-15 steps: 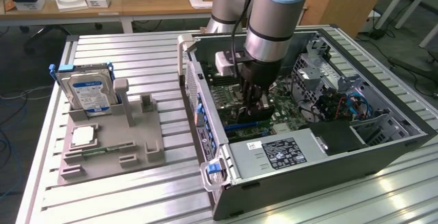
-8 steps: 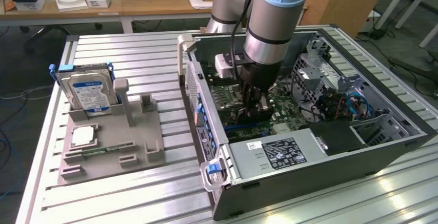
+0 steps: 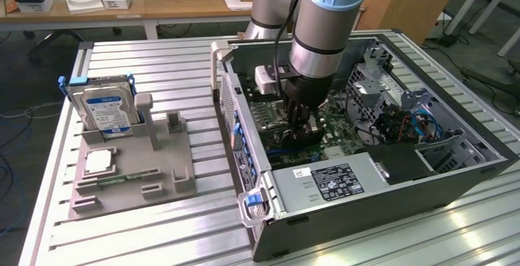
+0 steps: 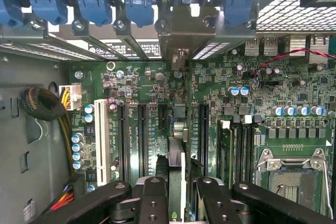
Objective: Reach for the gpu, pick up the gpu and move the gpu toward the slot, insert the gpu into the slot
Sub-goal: 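Insert the gpu into the slot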
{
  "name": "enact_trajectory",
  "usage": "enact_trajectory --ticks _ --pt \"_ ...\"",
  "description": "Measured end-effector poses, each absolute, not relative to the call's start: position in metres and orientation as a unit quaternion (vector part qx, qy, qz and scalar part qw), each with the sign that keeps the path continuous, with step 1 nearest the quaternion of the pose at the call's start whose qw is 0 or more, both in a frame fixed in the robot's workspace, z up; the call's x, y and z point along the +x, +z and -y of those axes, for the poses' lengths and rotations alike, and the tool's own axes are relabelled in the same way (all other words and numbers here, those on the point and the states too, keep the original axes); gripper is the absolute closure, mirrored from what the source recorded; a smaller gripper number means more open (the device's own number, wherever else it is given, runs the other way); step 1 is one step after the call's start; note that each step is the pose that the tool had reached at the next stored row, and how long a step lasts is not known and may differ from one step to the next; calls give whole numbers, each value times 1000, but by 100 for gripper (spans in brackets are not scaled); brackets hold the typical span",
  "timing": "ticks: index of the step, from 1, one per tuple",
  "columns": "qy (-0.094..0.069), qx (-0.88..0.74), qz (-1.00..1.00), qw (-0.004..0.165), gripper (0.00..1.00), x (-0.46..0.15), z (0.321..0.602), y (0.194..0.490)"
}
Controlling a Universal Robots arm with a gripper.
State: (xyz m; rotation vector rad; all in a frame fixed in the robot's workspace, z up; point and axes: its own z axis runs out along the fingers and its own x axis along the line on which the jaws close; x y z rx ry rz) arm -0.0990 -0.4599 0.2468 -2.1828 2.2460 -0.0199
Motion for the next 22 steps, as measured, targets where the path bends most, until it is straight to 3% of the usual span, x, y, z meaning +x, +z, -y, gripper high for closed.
enact_trajectory --ticks 22 --pt "-3 -697 -717 2 74 -99 460 243"
